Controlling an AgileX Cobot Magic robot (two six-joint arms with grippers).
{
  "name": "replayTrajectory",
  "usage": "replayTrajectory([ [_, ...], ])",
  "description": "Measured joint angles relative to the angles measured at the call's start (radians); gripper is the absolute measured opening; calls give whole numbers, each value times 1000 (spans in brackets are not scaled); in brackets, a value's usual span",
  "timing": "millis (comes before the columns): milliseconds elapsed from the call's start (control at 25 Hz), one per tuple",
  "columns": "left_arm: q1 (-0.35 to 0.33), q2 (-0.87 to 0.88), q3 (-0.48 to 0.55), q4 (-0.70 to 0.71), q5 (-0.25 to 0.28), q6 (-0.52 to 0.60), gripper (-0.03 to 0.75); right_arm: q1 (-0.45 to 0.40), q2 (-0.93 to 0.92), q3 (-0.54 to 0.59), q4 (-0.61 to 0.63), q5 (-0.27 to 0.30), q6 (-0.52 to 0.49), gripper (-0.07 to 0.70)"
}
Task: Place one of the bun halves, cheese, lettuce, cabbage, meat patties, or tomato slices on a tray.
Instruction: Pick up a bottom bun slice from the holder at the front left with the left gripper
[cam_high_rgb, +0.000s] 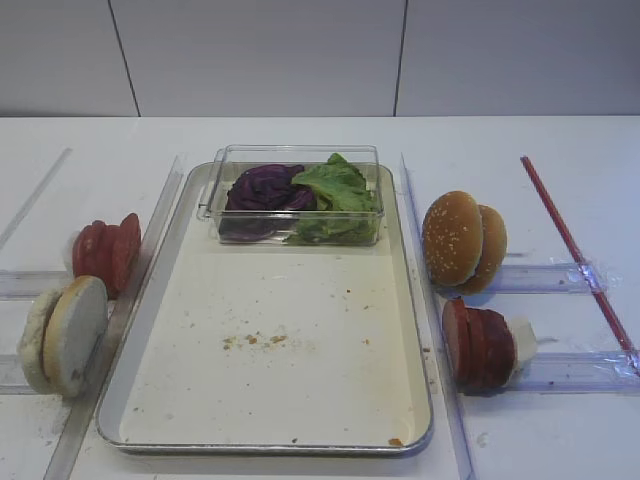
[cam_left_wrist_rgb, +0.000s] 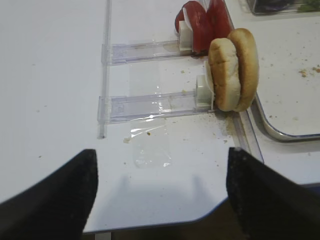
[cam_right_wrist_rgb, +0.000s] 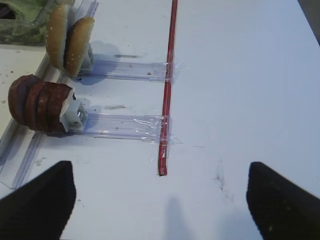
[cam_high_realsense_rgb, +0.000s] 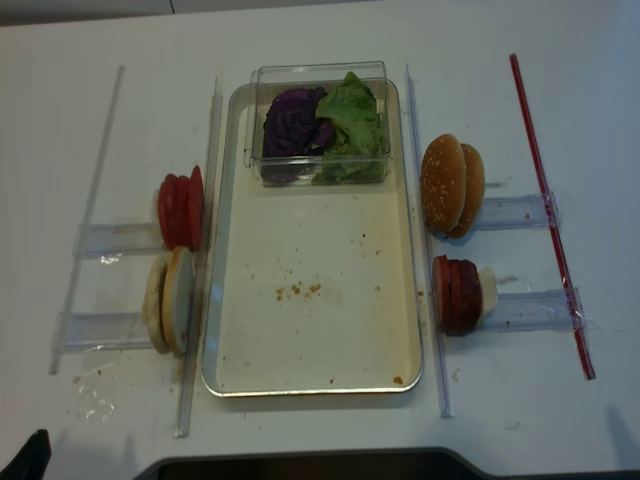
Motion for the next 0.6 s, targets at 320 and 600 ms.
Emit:
replayTrajectory([
  [320,0,0,0,0,0,0,492,0,0,0,0,0,0,692],
  [600,-12,65,-62,-29,34,0,492,0,0,0,0,0,0,692],
])
